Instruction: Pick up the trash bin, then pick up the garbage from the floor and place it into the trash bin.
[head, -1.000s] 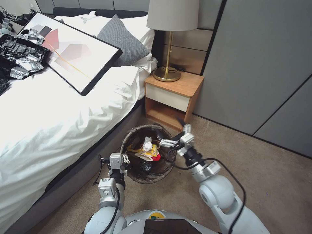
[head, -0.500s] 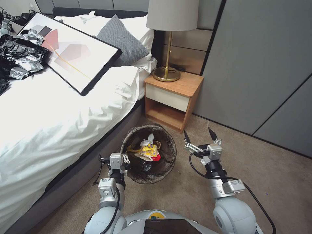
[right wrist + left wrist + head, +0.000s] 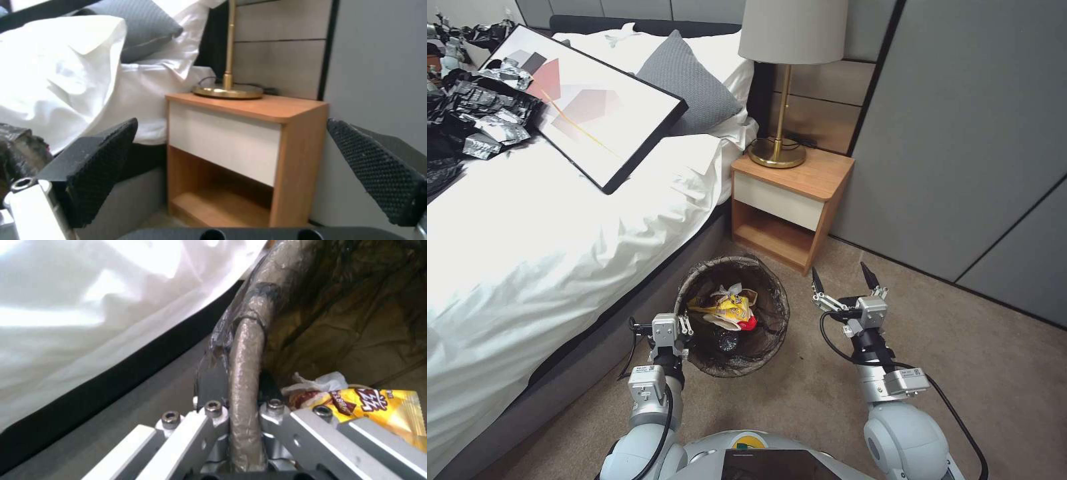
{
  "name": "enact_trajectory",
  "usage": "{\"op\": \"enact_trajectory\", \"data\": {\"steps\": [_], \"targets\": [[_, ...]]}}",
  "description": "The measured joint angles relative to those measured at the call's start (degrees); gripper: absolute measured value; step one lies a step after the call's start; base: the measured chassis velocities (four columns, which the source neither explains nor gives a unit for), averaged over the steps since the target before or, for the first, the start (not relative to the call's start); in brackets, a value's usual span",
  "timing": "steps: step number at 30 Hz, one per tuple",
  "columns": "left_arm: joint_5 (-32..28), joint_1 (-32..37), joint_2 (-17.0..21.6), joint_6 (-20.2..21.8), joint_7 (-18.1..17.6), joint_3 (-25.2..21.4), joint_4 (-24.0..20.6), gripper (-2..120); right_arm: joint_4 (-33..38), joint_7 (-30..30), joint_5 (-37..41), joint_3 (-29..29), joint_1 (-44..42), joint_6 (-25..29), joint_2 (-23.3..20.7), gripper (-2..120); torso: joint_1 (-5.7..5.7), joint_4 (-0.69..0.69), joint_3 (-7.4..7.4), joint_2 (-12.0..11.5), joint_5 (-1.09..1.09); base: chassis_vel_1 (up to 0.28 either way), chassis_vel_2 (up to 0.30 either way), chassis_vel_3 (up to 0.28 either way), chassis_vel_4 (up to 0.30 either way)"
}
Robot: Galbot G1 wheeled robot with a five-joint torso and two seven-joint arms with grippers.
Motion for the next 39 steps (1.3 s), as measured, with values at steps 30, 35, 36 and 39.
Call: {"op": "enact_trajectory", "data": {"steps": [30, 35, 36, 39], "targets": [[0.0, 0.0, 0.0, 0.0, 0.0, 0.0, 0.0, 0, -0.3, -0.1, 1.8, 0.1, 4.9, -2.9, -0.9, 100, 0.0, 0.01, 0.0, 0.0, 0.0, 0.109, 0.105, 0.112, 0.107], [0.0, 0.0, 0.0, 0.0, 0.0, 0.0, 0.0, 0, -0.7, 0.0, 2.0, 0.2, 5.4, -3.1, -1.0, 100, 0.0, 0.01, 0.0, 0.0, 0.0, 0.091, 0.076, 0.066, 0.079], [0.0, 0.0, 0.0, 0.0, 0.0, 0.0, 0.0, 0, -0.8, 0.0, 2.0, 0.3, 5.5, -3.2, -1.0, 100, 0.0, 0.0, 0.0, 0.0, 0.0, 0.0, 0.0, 0.0, 0.0], [0.0, 0.0, 0.0, 0.0, 0.0, 0.0, 0.0, 0, -1.2, 0.2, 2.0, 0.7, 6.0, -3.6, -1.1, 100, 0.0, -0.02, 0.0, 0.0, 0.0, 0.0, 0.0, 0.0, 0.0]]}}
